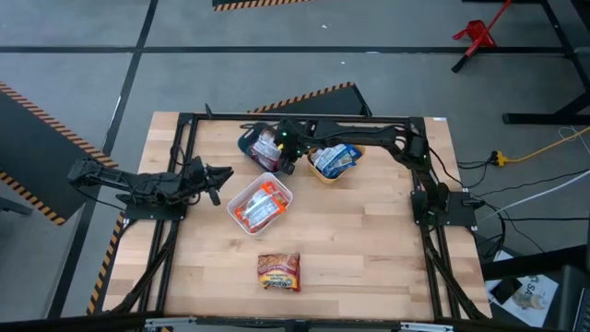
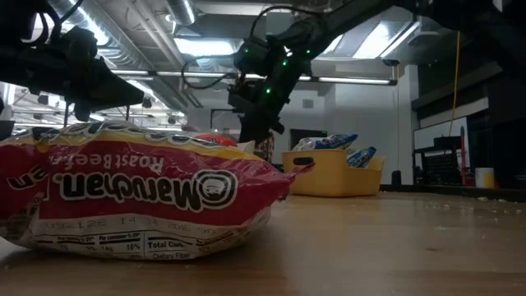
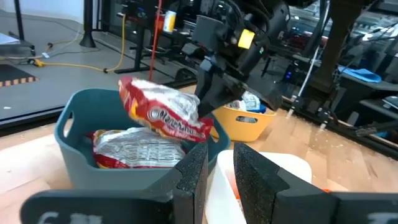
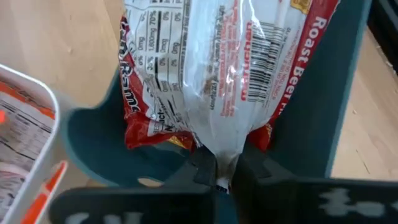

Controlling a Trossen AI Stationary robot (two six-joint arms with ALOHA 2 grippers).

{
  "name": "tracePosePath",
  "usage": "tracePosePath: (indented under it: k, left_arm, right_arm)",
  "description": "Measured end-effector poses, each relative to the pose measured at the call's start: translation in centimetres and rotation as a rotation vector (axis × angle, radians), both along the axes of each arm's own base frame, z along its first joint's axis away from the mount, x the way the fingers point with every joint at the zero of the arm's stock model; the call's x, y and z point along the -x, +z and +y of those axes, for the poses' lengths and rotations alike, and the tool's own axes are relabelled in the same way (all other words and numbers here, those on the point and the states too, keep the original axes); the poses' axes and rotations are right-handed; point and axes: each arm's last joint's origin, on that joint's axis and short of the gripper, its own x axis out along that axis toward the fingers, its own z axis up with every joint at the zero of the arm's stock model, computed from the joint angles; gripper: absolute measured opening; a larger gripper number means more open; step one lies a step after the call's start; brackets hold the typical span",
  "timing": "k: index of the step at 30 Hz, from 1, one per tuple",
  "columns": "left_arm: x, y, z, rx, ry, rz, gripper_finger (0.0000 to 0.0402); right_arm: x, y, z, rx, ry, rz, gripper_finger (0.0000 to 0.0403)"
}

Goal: Sort Maruchan noodles
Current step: Put the top red noodle pack into the blue bin, then put the red noodle pack into the blue bin

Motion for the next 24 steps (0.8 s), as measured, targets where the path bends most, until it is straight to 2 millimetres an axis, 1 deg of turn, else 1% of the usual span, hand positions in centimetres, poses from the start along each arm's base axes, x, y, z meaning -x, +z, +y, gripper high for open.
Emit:
tracePosePath:
  k: [4,8,10,11,13,16,17,19,22,24]
  left_arm:
    - [0.0,0.0,0.0,-0.007,0.013,0.003,0.0073]
    - [0.0,0.0,0.0,-0.009,0.013,0.005,0.0073]
    - [0.0,0.0,0.0,-0.009,0.013,0.005,0.0073]
    - [0.0,0.0,0.0,-0.009,0.013,0.005,0.0073]
    - [0.0,0.0,0.0,-0.009,0.012,0.005,0.0073]
    - [0.0,0.0,0.0,-0.009,0.012,0.005,0.0073]
    - [0.0,0.0,0.0,-0.009,0.012,0.005,0.0073]
    - [0.0,0.0,0.0,-0.009,0.011,0.005,0.0073]
    - [0.0,0.0,0.0,-0.009,0.009,0.005,0.0073]
    - [0.0,0.0,0.0,-0.009,0.006,0.005,0.0073]
  right_arm:
    - [-0.2,-0.6,0.0,0.011,0.032,0.013,0.0066]
    - [-0.3,-0.6,-0.1,0.019,0.032,0.003,0.0138]
    - [-0.3,-0.2,-0.2,0.010,0.031,0.003,0.0174]
    - [-0.4,0.3,-0.2,-0.006,0.040,0.001,0.0190]
    - [-0.6,2.0,0.0,-0.039,0.065,-0.013,0.0216]
    - [-0.7,5.7,0.7,-0.119,0.124,-0.029,0.0241]
    - [-0.6,7.0,1.1,-0.153,0.152,-0.037,0.0245]
    - [-0.6,9.5,2.9,-0.211,0.222,-0.058,0.0248]
    - [-0.6,12.2,6.9,-0.250,0.329,-0.051,0.0245]
    - [-0.6,13.2,10.0,-0.247,0.403,-0.036,0.0241]
